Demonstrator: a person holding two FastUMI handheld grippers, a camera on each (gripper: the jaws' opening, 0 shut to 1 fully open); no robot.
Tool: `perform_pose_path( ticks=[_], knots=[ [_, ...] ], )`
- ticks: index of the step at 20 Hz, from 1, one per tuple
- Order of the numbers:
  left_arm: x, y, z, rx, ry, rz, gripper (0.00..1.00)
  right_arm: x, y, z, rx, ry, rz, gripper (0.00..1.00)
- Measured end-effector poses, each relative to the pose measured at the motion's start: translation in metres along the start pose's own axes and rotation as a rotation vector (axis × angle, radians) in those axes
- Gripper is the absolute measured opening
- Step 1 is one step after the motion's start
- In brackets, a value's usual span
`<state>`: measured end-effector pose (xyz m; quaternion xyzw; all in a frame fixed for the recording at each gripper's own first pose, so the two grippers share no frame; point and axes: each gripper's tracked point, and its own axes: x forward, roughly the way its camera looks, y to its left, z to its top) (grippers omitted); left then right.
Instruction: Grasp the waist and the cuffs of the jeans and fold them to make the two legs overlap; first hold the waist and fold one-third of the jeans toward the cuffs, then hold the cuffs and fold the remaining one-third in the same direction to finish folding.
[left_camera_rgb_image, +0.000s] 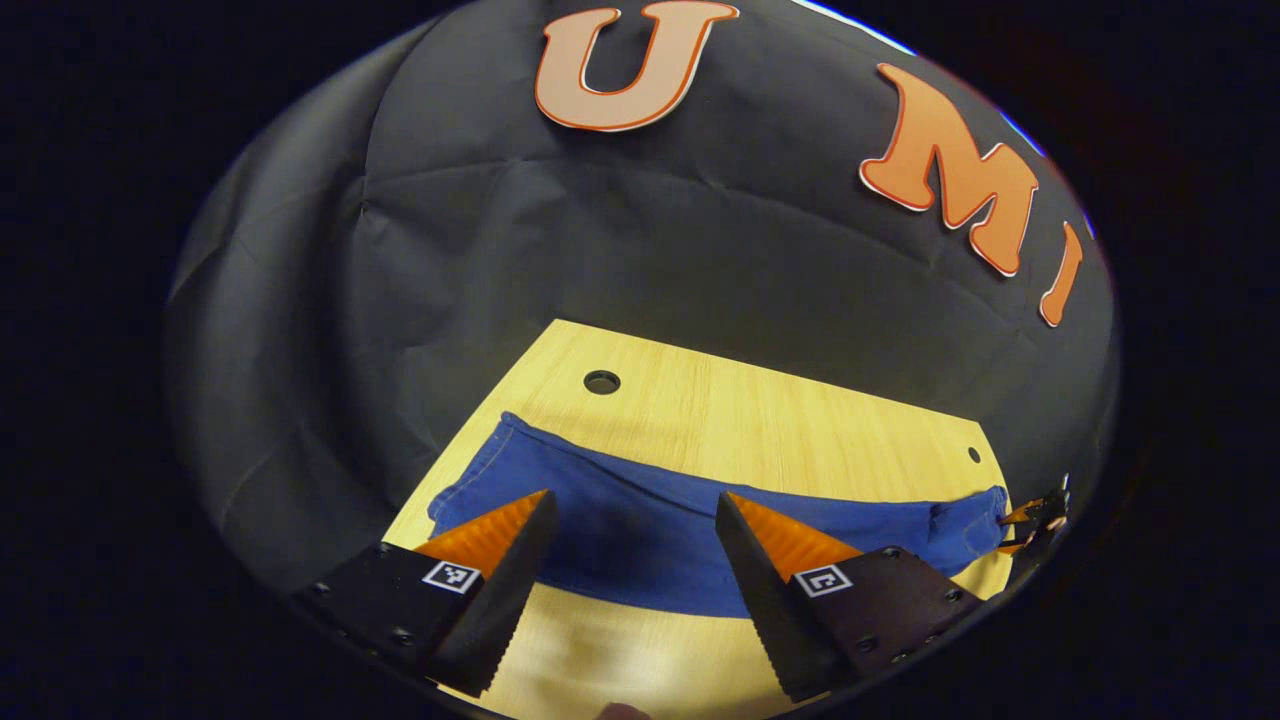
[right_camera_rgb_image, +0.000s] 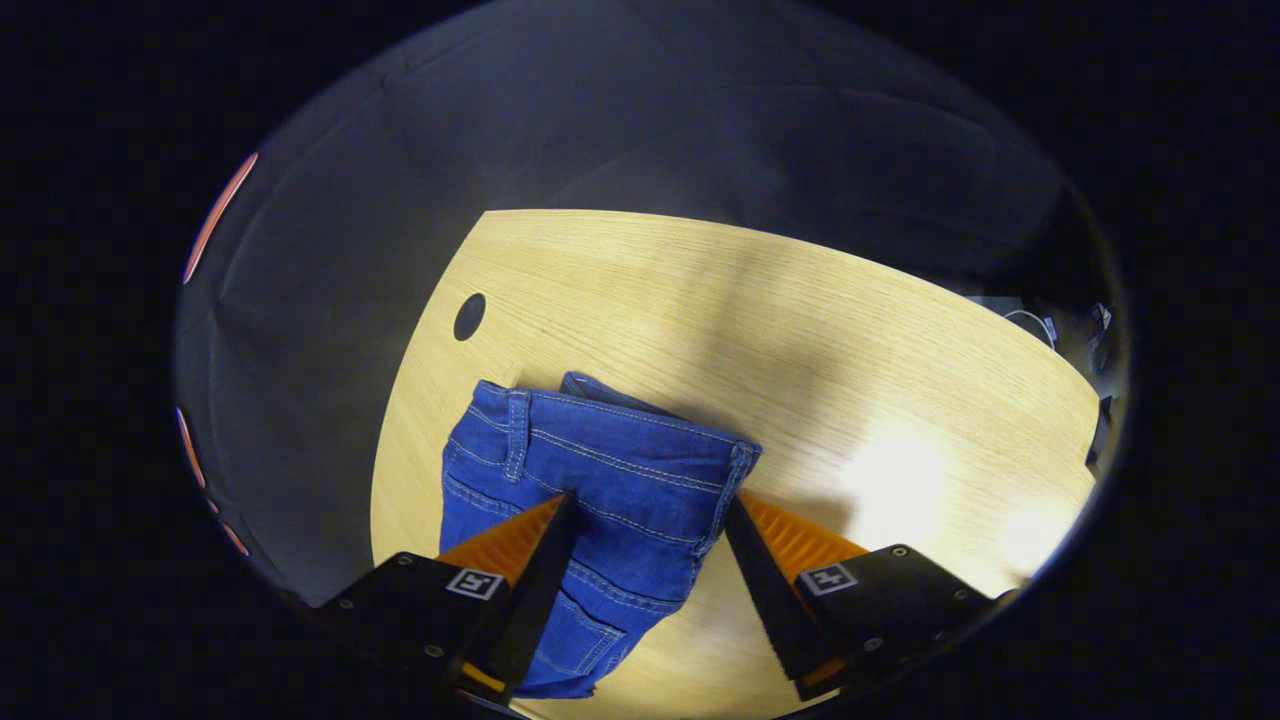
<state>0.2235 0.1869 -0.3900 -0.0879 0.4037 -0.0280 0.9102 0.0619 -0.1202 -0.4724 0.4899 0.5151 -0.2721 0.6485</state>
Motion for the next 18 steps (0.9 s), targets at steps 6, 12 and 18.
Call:
perform_pose_path(
  ticks=[6,12,18],
  knots=[
    [-0.015,0.0,-0.019,-0.001,0.004,0.032,0.98,0.007,0.006,-0.003,-0.003,0.0,0.028,0.27],
    [-0.027,0.01,-0.031,-0.004,-0.007,0.038,0.98,-0.036,0.033,0.001,0.005,-0.046,0.125,0.17],
    [-0.011,0.031,-0.024,0.012,-0.001,-0.011,0.96,-0.096,0.096,-0.022,-0.097,-0.127,0.272,0.12]
  ],
)
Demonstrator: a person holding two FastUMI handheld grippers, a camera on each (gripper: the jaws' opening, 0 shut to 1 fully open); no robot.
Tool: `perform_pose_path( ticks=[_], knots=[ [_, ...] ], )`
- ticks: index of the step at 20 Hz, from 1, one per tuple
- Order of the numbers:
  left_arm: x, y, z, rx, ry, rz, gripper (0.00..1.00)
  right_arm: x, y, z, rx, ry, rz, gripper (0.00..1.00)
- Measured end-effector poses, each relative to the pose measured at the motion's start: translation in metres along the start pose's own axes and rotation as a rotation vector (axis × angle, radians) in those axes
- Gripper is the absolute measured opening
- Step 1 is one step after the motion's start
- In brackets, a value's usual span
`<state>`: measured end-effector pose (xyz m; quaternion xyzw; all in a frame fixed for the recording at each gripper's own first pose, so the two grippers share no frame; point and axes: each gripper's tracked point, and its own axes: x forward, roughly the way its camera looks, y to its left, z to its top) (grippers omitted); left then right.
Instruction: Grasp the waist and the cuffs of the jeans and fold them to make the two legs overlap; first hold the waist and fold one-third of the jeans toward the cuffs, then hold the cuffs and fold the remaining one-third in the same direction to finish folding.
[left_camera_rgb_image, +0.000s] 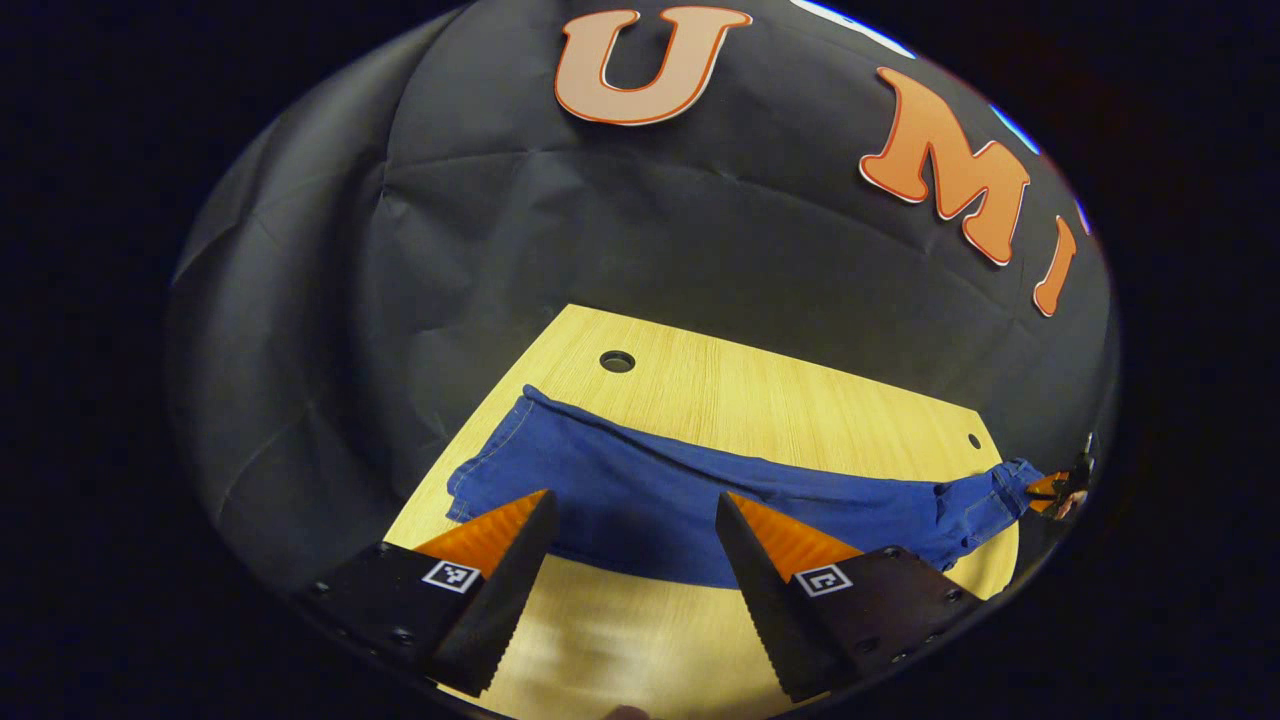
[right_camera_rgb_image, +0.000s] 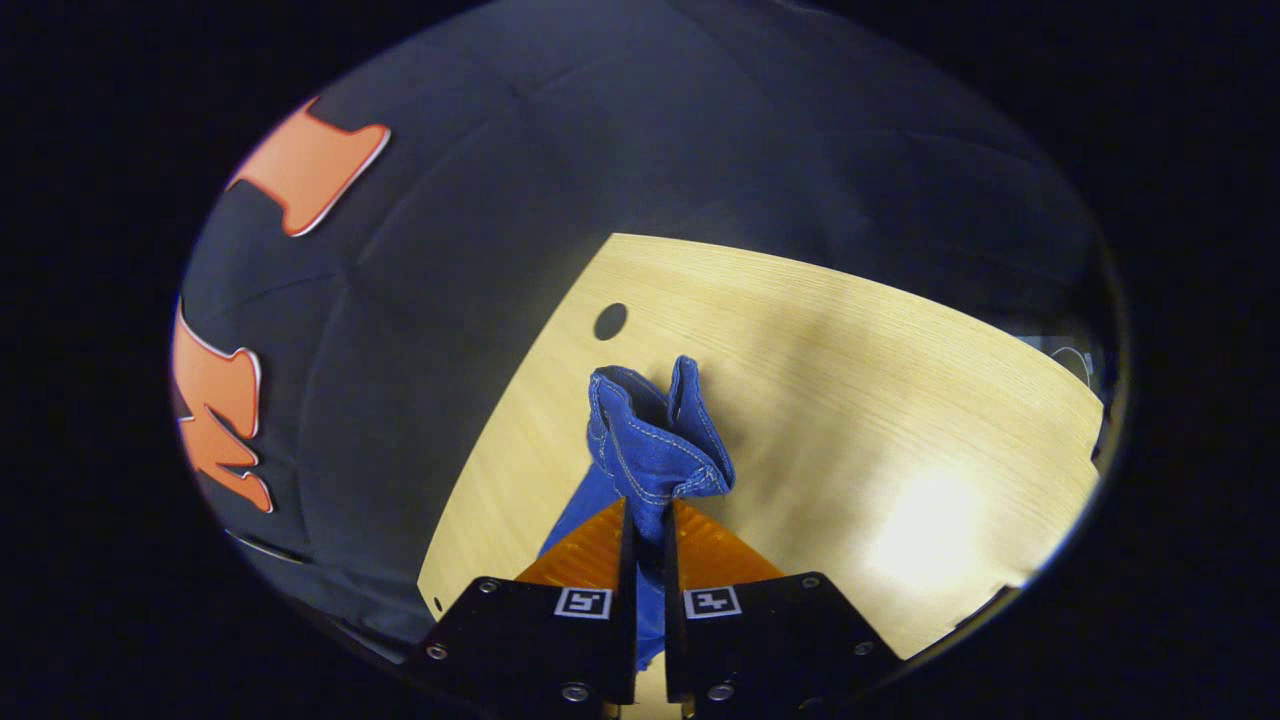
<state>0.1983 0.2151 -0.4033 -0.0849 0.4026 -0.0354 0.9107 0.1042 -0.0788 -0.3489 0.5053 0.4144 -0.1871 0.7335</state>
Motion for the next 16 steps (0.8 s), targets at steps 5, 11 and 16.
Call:
perform_pose_path(
  ticks=[5,11,16],
  knots=[
    [0.016,0.035,0.001,-0.012,0.015,-0.005,0.98,-0.029,0.088,-0.051,-0.132,0.041,0.153,0.12],
    [0.04,0.086,-0.008,-0.053,0.05,0.031,0.96,-0.048,0.161,-0.116,-0.275,0.108,0.269,0.12],
    [0.068,0.123,-0.019,-0.121,0.084,0.06,0.98,-0.041,0.207,-0.172,-0.353,0.178,0.31,0.12]
  ],
)
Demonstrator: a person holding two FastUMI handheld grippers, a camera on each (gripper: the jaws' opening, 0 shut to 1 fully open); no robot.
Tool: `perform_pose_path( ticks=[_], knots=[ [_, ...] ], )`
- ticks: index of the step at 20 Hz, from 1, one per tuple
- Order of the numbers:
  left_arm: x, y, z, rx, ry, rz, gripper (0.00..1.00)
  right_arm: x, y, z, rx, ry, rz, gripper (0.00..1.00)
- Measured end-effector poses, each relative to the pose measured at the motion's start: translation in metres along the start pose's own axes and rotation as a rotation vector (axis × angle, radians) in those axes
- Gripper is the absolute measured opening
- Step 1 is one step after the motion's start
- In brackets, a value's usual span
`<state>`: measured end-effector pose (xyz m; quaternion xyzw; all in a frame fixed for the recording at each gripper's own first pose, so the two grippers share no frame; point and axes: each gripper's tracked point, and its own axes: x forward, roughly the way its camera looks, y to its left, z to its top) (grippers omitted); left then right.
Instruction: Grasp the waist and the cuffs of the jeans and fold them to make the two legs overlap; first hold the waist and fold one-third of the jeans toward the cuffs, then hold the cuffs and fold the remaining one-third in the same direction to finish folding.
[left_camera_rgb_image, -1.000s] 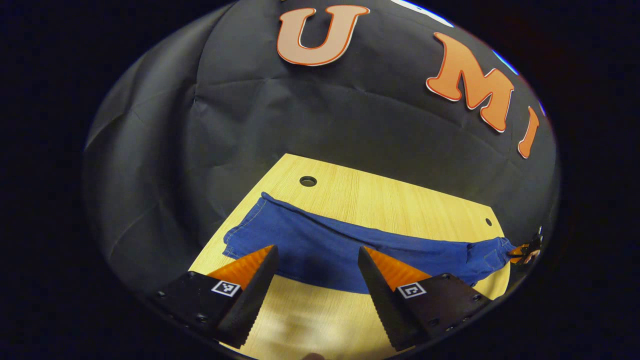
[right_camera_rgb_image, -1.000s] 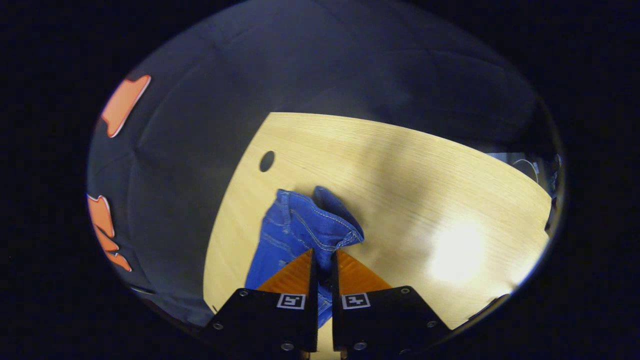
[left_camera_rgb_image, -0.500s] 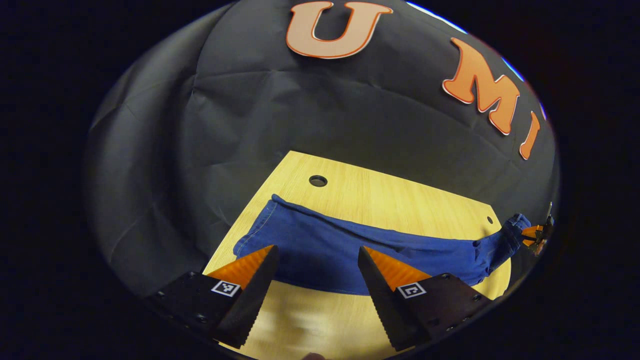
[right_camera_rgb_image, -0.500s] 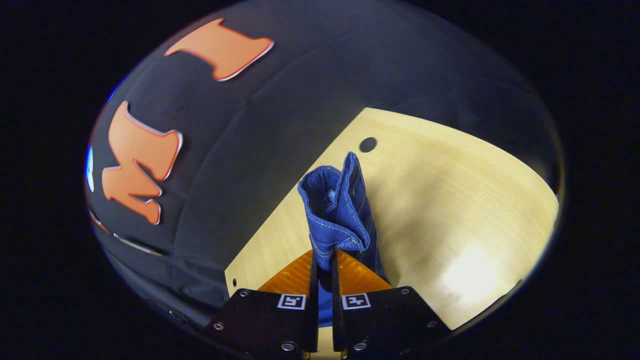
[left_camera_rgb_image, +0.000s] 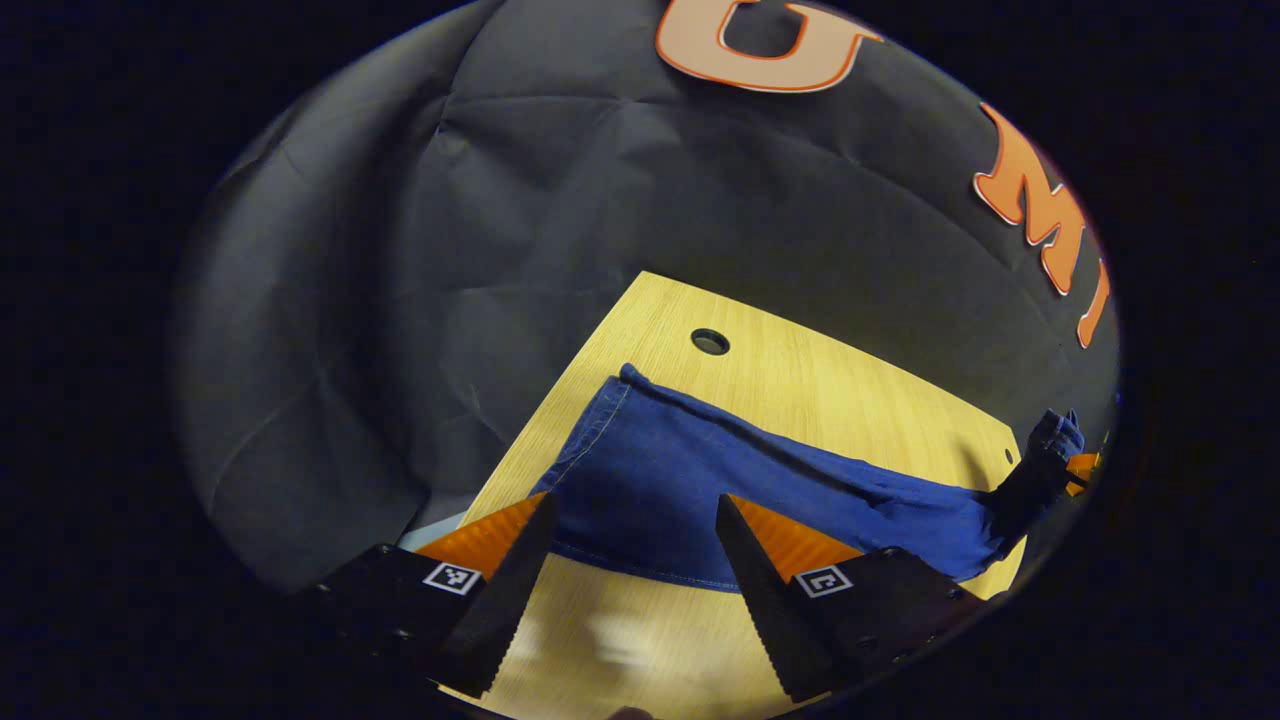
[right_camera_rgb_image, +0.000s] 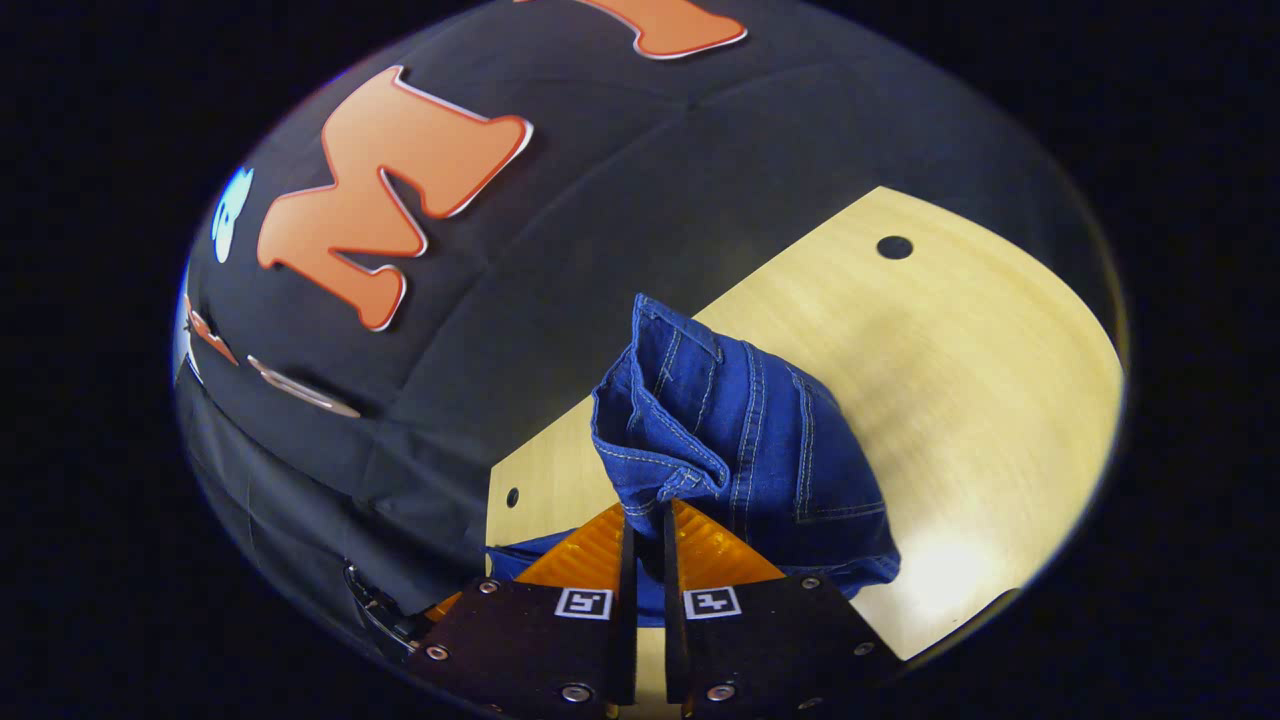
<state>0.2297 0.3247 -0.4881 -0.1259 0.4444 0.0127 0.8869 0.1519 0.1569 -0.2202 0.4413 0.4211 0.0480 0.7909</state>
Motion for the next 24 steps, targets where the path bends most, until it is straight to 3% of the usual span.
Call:
perform_pose_path(
  ticks=[3,6,12,13,17,18,20,23,24],
  knots=[
    [0.011,0.019,-0.003,-0.099,0.023,-0.012,0.98,0.021,0.016,-0.033,-0.06,0.061,-0.025,0.12],
    [0.009,0.037,-0.006,-0.186,0.037,-0.013,0.98,0.038,0.015,-0.057,-0.114,0.096,-0.103,0.12],
    [0.021,0.062,-0.02,-0.417,0.083,-0.051,0.98,0.047,0.021,-0.077,-0.043,0.123,-0.118,0.11],
    [0.027,0.066,-0.024,-0.457,0.088,-0.05,0.98,0.048,0.023,-0.078,-0.035,0.13,-0.112,0.29],
    [0.033,0.062,-0.029,-0.594,0.087,-0.126,0.98,0.047,0.041,-0.076,0.01,0.115,-0.06,0.43],
    [0.033,0.062,-0.026,-0.609,0.067,-0.15,0.94,0.045,0.043,-0.077,0.009,0.111,-0.062,0.56],
    [0.022,0.057,-0.021,-0.651,0.076,-0.22,1.0,0.04,0.04,-0.079,-0.001,0.108,-0.078,0.68],
    [0.027,0.064,-0.02,-0.726,0.057,-0.271,0.87,0.029,0.037,-0.077,-0.023,0.089,-0.092,0.7],
    [0.034,0.066,-0.019,-0.738,0.057,-0.266,0.69,0.025,0.036,-0.075,-0.024,0.081,-0.098,0.7]
  ],
)
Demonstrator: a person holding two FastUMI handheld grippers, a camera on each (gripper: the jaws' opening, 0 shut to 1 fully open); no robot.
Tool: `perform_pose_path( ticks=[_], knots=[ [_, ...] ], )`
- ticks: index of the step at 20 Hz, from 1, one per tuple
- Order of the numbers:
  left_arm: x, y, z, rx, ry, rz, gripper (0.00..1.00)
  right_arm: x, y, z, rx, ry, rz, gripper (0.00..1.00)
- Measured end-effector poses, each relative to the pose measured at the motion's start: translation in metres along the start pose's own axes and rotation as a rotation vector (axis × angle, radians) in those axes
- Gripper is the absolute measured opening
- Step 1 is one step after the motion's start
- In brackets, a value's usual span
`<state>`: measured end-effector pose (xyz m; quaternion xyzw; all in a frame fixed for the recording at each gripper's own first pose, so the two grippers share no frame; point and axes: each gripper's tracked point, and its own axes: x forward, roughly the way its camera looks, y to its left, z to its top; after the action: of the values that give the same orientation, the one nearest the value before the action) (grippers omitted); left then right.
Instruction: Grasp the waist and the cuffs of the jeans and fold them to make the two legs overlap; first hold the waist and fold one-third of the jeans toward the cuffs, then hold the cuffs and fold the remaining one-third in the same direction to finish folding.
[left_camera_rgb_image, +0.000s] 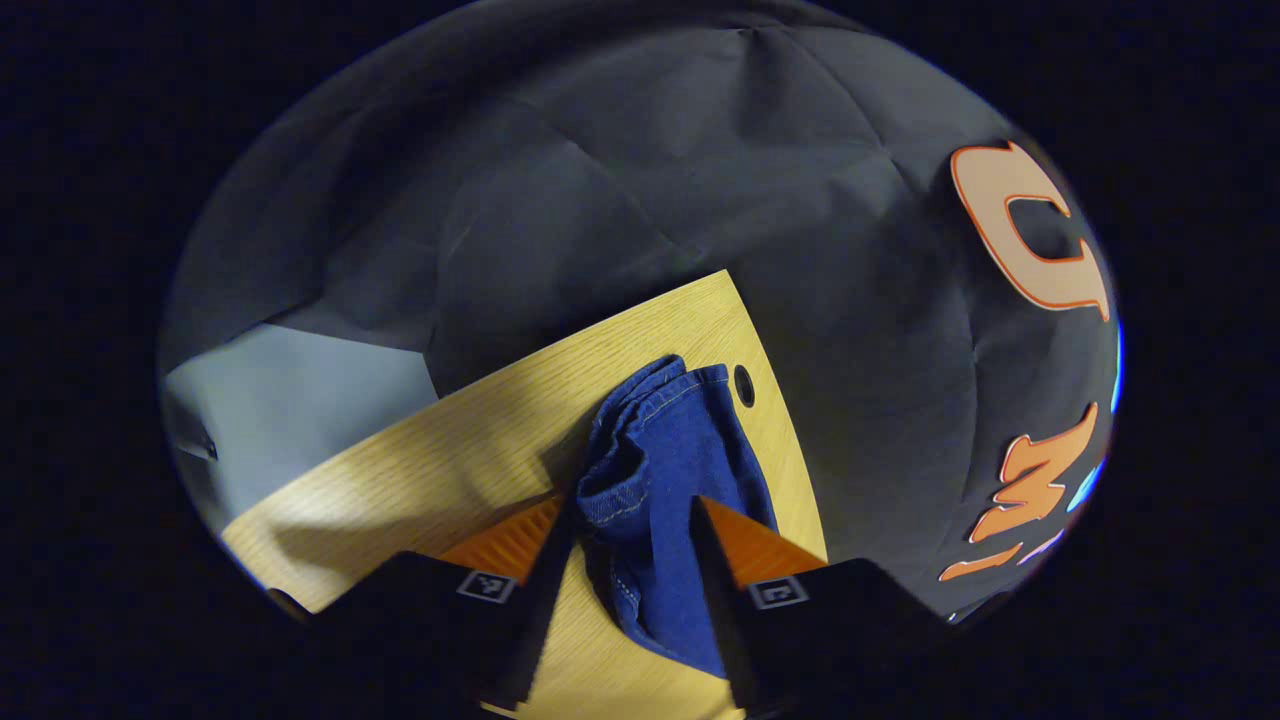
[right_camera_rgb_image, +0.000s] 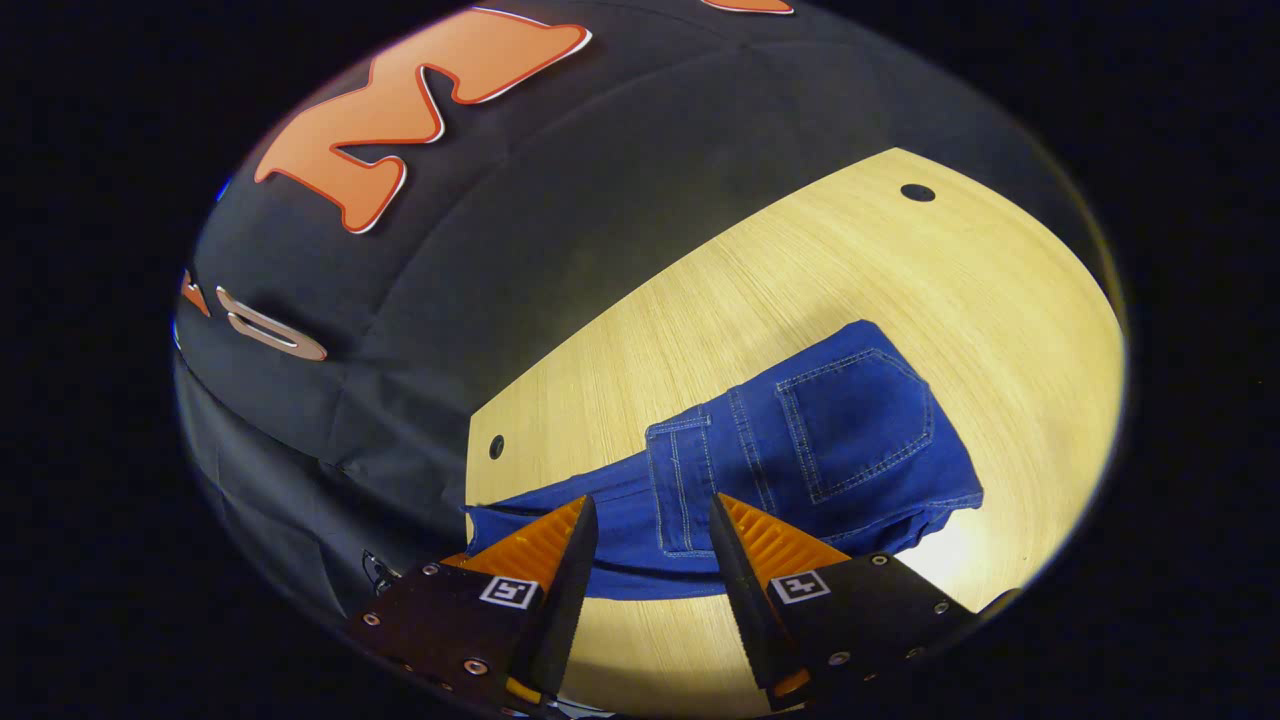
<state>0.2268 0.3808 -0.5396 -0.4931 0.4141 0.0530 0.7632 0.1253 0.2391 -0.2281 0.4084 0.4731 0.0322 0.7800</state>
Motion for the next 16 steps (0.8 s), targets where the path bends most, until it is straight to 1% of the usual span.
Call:
perform_pose_path(
  ticks=[1,2,3,4,5,6,7,8,9,10,13,16],
  knots=[
    [0.006,0.004,-0.001,0.001,0.001,0.019,0.65,-0.004,-0.002,0.002,-0.002,-0.008,-0.006,0.7],
    [0.01,0.008,-0.004,0.007,0.001,0.05,0.29,-0.006,-0.002,0.005,-0.003,-0.018,-0.011,0.7],
    [0.014,0.004,-0.007,0.0,-0.001,0.035,0.22,-0.008,-0.002,0.008,-0.006,-0.027,-0.014,0.7],
    [0.006,-0.005,-0.004,0.007,-0.005,0.004,0.15,-0.012,-0.004,0.012,-0.012,-0.041,-0.022,0.7],
    [-0.001,-0.014,0.001,0.026,-0.024,-0.012,0.15,-0.014,-0.006,0.017,-0.022,-0.057,-0.027,0.7],
    [-0.002,-0.017,0.002,0.053,-0.041,0.001,0.15,-0.017,-0.008,0.02,-0.031,-0.079,-0.033,0.74],
    [-0.009,-0.029,-0.001,0.08,-0.04,-0.022,0.06,-0.019,-0.01,0.027,-0.041,-0.1,-0.035,0.68],
    [-0.017,-0.039,0.001,0.109,-0.051,-0.039,0.06,-0.021,-0.011,0.031,-0.049,-0.117,-0.039,0.89],
    [-0.024,-0.052,0.002,0.144,-0.066,-0.056,0.06,-0.023,-0.012,0.036,-0.059,-0.135,-0.038,0.83],
    [-0.035,-0.069,0.004,0.184,-0.085,-0.081,0.06,-0.025,-0.015,0.04,-0.071,-0.151,-0.042,0.98],
    [-0.071,-0.119,-0.006,0.288,-0.116,-0.146,0.06,-0.034,-0.022,0.053,-0.129,-0.194,-0.046,0.98],
    [-0.09,-0.176,-0.029,0.376,-0.119,-0.209,0.06,-0.039,-0.033,0.058,-0.207,-0.204,-0.063,0.98]
  ],
)
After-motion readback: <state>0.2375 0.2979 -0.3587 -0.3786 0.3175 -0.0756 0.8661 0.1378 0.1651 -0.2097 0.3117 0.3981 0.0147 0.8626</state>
